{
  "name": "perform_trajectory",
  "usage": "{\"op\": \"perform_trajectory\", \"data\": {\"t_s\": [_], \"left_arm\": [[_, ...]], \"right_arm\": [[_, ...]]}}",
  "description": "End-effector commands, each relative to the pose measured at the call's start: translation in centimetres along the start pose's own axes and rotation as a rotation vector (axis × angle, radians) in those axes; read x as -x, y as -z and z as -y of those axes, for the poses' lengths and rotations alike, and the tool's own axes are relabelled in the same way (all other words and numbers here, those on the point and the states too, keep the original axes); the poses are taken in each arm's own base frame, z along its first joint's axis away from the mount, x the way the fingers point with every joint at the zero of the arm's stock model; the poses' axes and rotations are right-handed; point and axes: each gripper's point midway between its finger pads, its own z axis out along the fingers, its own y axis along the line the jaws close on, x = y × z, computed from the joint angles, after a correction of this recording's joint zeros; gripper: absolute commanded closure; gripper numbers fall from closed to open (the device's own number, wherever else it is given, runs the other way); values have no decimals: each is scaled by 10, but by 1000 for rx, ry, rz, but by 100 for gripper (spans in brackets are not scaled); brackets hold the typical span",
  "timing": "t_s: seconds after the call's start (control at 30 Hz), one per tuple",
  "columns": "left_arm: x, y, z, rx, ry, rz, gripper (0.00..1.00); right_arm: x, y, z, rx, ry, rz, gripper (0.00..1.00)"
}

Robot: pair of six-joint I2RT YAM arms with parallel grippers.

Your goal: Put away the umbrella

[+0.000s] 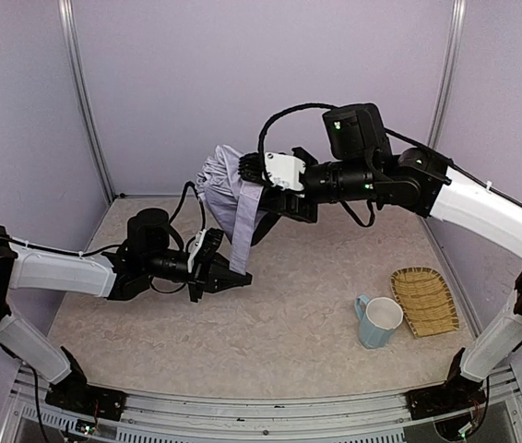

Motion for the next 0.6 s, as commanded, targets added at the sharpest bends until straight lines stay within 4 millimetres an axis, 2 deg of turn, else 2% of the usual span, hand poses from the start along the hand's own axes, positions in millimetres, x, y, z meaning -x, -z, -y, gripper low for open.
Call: {"op": "perform_trajectory", "data": {"t_s": [0.0,0.13,0.23,0.37,0.5,0.57], "left_arm": [[1,3,2,-4,-22,-11,100],[-26,3,-12,54,-2,-92,100],[-46,2,-27,69,40,-133,100],[-59,9,-59,152,18,-169,100],[-64,12,-98,222,-42,-226,100],[-66,14,-115,237,-68,-233,100]], "right_arm": [[17,18,29,-99,-25,37,100],[30,47,51,-150,-74,84,100],[46,68,48,-117,-76,147,100],[53,76,27,-2,-86,162,100],[58,73,-9,156,-98,164,100],[68,73,-31,246,-100,172,100]]}}
